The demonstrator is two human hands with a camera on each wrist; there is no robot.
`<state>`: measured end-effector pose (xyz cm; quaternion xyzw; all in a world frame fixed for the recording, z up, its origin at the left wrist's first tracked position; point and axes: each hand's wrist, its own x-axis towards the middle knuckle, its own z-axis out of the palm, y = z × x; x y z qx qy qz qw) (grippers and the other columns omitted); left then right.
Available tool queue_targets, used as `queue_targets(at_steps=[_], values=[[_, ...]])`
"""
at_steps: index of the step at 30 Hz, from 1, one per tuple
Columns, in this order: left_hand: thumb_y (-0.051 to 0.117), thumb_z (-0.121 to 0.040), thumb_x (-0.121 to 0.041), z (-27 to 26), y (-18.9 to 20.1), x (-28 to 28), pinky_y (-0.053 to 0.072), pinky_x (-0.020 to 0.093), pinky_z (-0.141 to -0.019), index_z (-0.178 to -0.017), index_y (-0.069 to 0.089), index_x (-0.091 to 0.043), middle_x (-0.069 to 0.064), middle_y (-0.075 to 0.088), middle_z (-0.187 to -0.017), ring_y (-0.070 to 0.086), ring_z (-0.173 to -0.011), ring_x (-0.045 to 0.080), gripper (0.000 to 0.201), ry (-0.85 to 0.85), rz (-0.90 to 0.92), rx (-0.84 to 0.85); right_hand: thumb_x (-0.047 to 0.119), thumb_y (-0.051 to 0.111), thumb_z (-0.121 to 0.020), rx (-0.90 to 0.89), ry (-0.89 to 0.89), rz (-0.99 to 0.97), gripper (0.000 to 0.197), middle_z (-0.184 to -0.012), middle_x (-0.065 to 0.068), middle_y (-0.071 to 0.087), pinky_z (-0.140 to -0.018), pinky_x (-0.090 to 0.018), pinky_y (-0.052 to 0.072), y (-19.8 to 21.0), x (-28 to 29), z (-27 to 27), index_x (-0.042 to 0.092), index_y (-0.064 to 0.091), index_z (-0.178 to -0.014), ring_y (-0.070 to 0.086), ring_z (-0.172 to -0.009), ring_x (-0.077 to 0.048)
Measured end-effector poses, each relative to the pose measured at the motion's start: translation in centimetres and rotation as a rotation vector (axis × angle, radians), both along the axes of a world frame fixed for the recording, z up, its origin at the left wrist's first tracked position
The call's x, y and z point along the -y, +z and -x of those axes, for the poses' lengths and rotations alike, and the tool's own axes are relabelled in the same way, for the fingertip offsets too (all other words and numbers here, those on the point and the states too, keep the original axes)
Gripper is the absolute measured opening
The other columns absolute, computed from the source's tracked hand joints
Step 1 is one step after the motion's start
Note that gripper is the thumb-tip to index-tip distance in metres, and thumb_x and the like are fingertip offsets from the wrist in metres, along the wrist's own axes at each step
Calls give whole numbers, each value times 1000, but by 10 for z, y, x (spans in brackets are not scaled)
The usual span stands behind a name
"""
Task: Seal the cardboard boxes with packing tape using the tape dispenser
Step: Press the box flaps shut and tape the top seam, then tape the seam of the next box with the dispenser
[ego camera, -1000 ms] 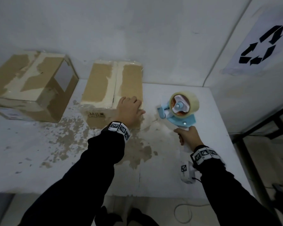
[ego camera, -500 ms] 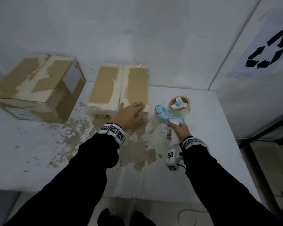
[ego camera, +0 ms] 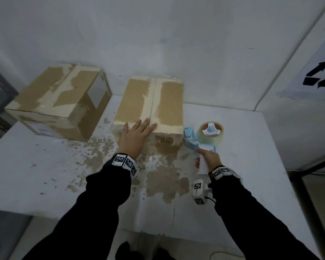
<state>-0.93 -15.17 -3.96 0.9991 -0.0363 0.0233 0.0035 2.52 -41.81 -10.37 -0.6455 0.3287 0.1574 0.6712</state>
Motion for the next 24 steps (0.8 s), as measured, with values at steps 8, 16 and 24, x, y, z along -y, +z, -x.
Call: queue_targets(at_steps=[8,16,24], values=[[29,-102,-19,-6,8,-9,12,55,-114,-147,14,-38,-10,11,-158,15,-145,15,51,-39,145,-78,30,73,-76,-113,160,263,58,-85,-23,68,-84,-43,53,-11,11,2,-9,59,-116,66,-83,-35],[44,-95,-39,0,9,-49,14,48,-115,-146,27,-21,6,13,-158,14,-145,24,56,81,222,35,60,60,-83,-143,593,944,71,-134,-16,56,-95,-33,43,1,12,8,6,55,-130,54,-122,-32],[40,-97,-37,-1,7,-60,14,47,-114,-145,31,-27,5,14,-158,12,-146,26,50,-43,185,47,60,43,-87,566,450,1238,66,-112,-24,56,-81,-41,43,52,-40,-16,-1,61,-106,52,-106,-38]])
